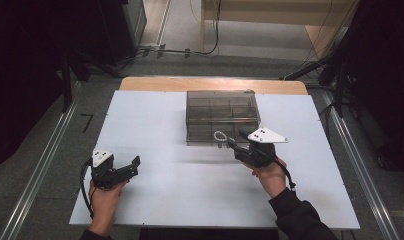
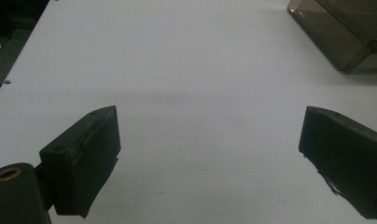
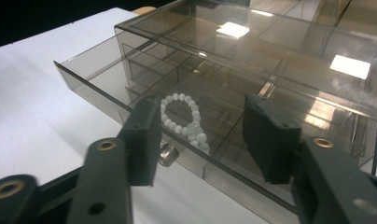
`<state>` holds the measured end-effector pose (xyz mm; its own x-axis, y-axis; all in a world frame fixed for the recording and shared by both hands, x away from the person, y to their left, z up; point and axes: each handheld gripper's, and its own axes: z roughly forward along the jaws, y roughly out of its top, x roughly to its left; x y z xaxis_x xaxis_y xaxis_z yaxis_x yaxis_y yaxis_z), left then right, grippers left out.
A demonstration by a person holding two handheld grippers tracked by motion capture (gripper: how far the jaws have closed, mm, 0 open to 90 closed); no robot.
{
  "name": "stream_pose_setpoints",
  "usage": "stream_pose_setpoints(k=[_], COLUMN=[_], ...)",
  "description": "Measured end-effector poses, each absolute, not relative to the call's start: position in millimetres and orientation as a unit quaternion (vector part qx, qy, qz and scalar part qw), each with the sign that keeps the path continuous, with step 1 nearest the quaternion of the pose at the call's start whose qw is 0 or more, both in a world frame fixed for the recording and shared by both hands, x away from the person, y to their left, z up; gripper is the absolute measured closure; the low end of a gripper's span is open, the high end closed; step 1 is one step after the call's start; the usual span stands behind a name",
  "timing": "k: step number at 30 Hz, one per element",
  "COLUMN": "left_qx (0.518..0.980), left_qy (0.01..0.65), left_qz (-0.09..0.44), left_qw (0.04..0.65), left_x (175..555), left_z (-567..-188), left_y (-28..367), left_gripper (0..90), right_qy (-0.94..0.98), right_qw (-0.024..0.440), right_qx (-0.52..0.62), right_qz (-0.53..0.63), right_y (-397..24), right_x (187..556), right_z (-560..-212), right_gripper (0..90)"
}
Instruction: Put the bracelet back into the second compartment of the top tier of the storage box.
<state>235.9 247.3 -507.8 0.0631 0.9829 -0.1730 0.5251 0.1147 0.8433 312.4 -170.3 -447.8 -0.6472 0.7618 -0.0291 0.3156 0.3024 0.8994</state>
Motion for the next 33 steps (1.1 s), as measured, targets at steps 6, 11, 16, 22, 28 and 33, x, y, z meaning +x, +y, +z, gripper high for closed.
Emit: stream_pose_setpoints(k=[6,11,16,22,28,33], left_qx=[0.603,0.603,0.604,0.603,0.603,0.603], left_qy=[0.625,0.624,0.625,0.625,0.625,0.625], left_qz=[0.28,0.28,0.279,0.28,0.28,0.28], left_qw=[0.409,0.409,0.409,0.409,0.409,0.409], left_x=[236.0,236.1,236.1,236.1,236.2,236.2], left_z=[-508.0,-508.1,-508.1,-508.1,-508.1,-508.1], left_y=[247.1,246.9,247.0,246.9,247.0,246.9], left_gripper=[5.8,5.8,5.8,5.8,5.8,5.8], right_qy=[0.774,0.775,0.774,0.776,0.776,0.776], right_qw=[0.228,0.225,0.223,0.219,0.218,0.219], right_qx=[0.348,0.349,0.351,0.355,0.355,0.356], right_qz=[0.478,0.477,0.477,0.474,0.473,0.472], right_y=[-171.0,-170.9,-171.0,-171.3,-171.3,-171.9], right_x=[311.5,310.9,310.4,310.9,310.5,310.4], right_z=[-446.9,-445.8,-445.3,-445.7,-445.6,-445.4], right_gripper=[36.0,33.3,32.3,31.0,30.7,30.7])
